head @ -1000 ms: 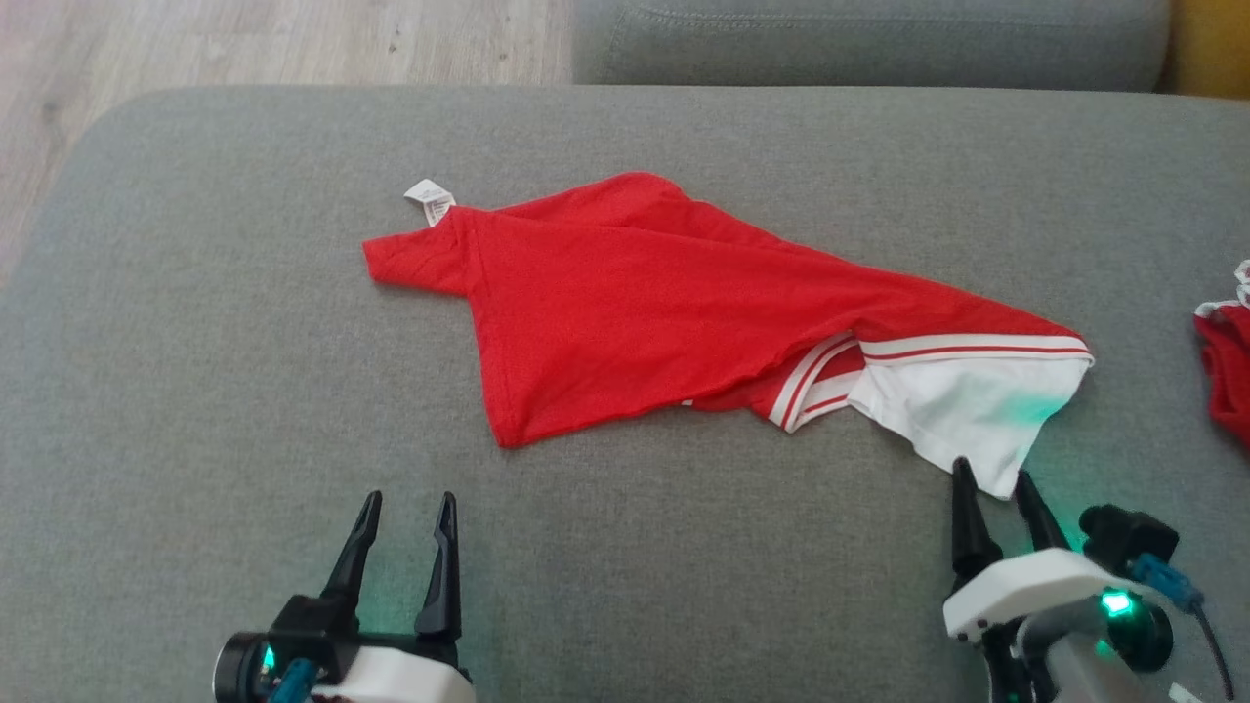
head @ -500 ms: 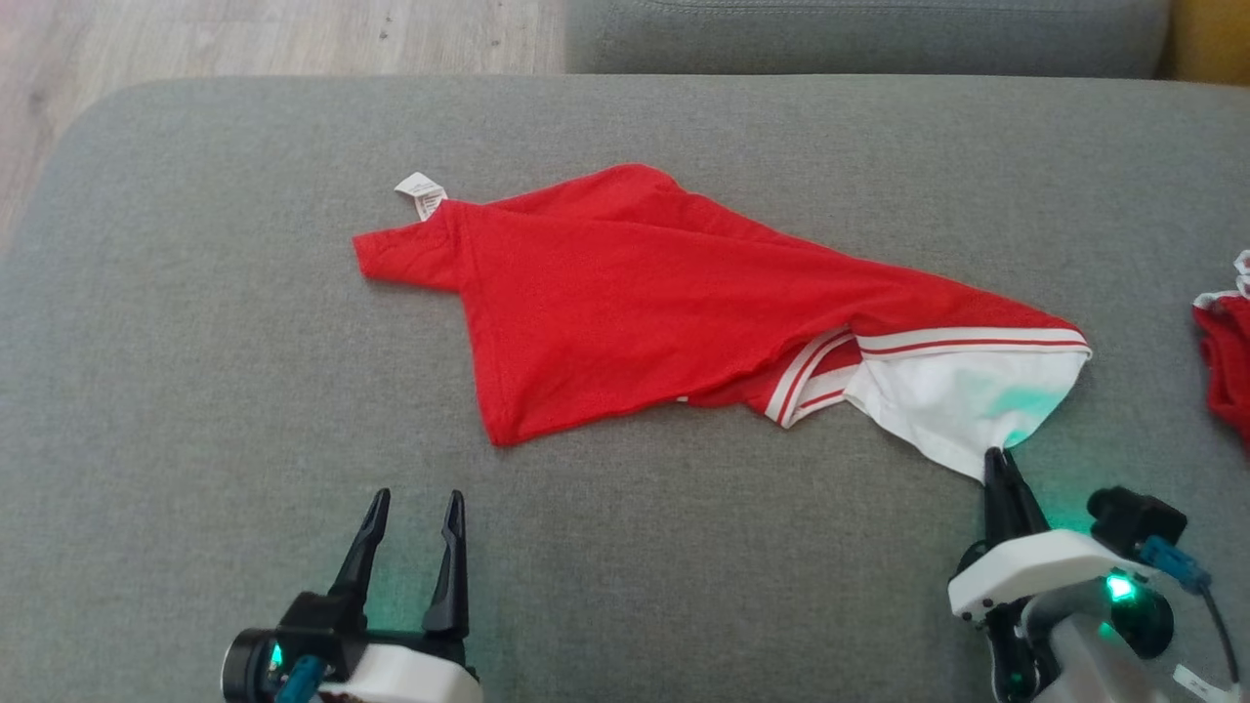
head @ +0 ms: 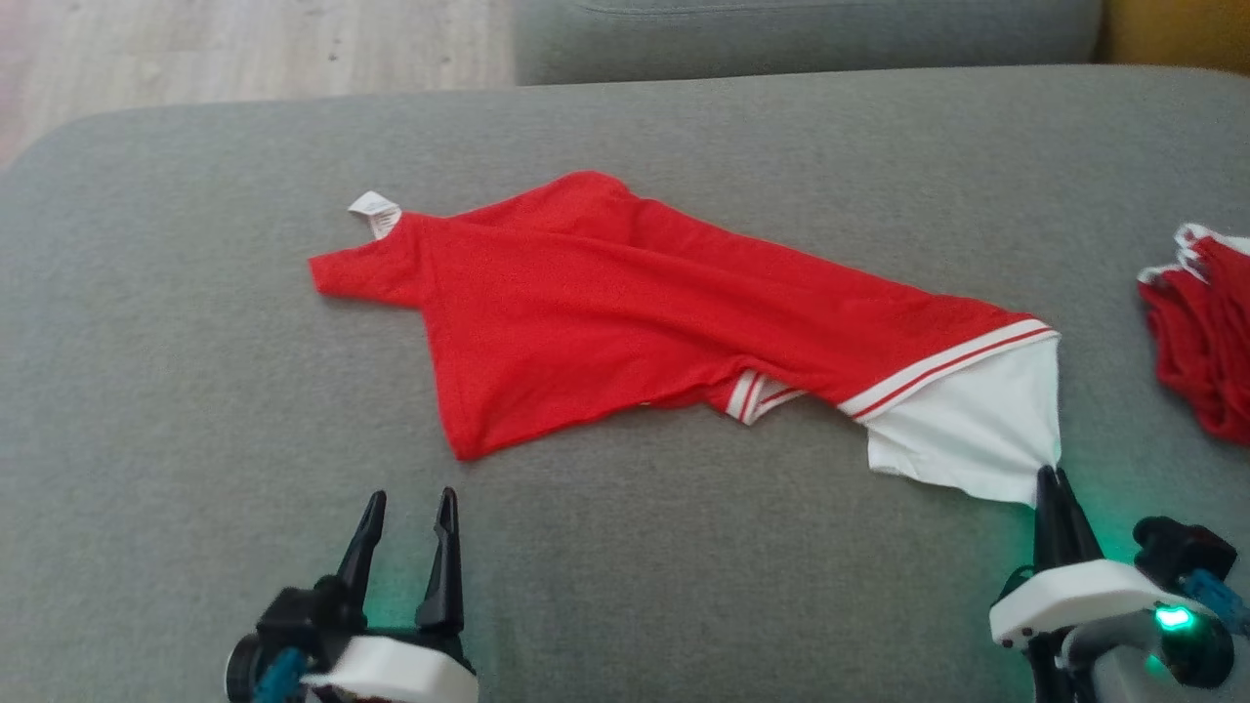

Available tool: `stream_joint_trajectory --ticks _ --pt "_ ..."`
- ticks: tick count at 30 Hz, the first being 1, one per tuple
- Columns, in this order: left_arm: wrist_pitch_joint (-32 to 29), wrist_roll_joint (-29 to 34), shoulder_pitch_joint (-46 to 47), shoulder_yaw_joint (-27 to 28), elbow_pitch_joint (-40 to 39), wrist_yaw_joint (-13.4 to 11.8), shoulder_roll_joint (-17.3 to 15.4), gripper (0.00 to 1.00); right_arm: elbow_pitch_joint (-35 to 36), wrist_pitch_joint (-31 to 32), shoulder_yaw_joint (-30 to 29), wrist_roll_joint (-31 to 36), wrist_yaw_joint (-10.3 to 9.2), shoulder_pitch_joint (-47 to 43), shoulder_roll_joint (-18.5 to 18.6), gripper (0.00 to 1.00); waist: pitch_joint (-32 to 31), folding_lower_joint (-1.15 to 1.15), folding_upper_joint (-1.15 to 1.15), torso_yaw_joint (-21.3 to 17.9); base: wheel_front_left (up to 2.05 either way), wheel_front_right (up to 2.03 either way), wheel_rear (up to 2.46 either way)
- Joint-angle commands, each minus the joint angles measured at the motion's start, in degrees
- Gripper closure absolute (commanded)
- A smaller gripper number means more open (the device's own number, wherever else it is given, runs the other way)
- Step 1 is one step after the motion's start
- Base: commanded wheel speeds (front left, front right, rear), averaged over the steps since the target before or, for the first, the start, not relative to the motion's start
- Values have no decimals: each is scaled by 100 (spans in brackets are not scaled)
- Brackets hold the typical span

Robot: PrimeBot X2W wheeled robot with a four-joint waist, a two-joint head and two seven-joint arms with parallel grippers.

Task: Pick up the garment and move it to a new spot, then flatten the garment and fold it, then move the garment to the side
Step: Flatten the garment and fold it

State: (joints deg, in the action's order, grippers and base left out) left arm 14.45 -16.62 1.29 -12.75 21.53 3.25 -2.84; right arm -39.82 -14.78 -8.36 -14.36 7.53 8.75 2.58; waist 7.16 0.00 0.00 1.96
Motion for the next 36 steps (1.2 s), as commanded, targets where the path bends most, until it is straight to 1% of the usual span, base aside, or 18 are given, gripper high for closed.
stream_joint_trajectory --ticks 1,6,10,13,17,18,19,20,23,25,29,32,33,36 --pt "55 -123 331 177 -82 48 -4 0 276 -22 121 49 -4 62 35 100 62 0 0 -119 0 0 0" --pt "55 -529 714 170 318 210 -4 0 593 -22 263 66 -4 79 34 100 273 0 0 -365 0 0 0" --pt "55 -761 1042 151 819 299 -4 0 749 -22 411 41 -4 170 33 100 429 0 0 -514 0 0 0" --pt "55 -845 1242 180 1138 329 -4 0 825 -22 486 7 -4 246 32 100 520 0 0 -585 0 0 0" --pt "55 -791 1438 105 1581 343 -4 0 910 -22 510 -20 -4 310 32 100 581 0 0 -617 0 0 0" --pt "55 -798 1474 93 1634 350 -4 7 928 -22 509 -35 -4 324 32 100 583 0 0 -619 0 0 0" --pt "55 -775 1506 56 1688 359 -4 60 948 -22 513 -47 -4 338 32 100 577 0 0 -618 0 0 0" --pt "55 -750 1531 21 1726 368 -4 100 969 -22 522 -59 -4 348 32 100 563 0 0 -611 0 0 0" --pt "55 -761 1535 -107 1846 396 -4 100 1037 -22 573 -139 -4 373 32 100 455 0 0 -582 0 0 0" --pt "55 -788 1537 -98 1763 407 -4 100 1122 -22 602 -230 -4 409 31 100 337 0 0 -555 0 0 0" --pt "55 -581 1609 241 1113 417 -43 100 1428 -22 732 -423 -4 602 111 100 36 0 0 -446 0 0 0" --pt "55 -381 1797 479 464 421 -242 100 1747 -22 837 -653 -4 875 303 100 -264 0 0 -333 0 0 0" --pt "55 -381 1797 479 464 421 -242 100 1747 -22 837 -653 -4 875 303 100 -264 0 0 -333 0 0 0" --pt "55 -213 2116 549 -92 422 -645 100 2033 -19 928 -923 -4 1236 604 100 -541 0 0 -257 0 0 0"
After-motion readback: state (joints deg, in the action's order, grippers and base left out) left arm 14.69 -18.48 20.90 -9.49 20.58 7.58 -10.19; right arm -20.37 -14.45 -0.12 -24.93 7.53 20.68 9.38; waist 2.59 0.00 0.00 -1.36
